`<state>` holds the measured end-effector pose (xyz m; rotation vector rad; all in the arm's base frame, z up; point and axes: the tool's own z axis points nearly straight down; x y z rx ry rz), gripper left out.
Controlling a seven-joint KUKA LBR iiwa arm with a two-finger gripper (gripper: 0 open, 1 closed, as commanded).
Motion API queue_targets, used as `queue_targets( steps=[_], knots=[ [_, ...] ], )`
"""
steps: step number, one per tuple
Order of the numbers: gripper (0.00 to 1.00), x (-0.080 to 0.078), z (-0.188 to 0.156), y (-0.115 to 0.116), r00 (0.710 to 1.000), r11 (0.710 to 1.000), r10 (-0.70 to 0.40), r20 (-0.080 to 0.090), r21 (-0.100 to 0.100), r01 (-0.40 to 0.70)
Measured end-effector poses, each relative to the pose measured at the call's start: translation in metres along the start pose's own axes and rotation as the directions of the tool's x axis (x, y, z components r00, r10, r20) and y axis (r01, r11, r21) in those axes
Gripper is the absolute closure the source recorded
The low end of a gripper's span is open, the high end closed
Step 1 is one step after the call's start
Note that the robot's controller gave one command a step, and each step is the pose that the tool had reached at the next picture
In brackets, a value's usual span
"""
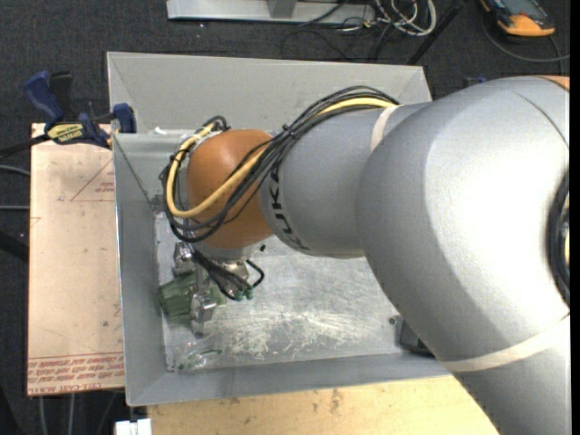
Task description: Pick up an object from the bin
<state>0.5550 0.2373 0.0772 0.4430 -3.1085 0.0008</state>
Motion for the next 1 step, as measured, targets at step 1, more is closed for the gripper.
queue_targets(
  steps=[1],
  knots=[
    [1.0,0.0166,-0.177,-0.0109,1.0,1.0,0.014,0.012,-0.002,-0.014]
  ],
)
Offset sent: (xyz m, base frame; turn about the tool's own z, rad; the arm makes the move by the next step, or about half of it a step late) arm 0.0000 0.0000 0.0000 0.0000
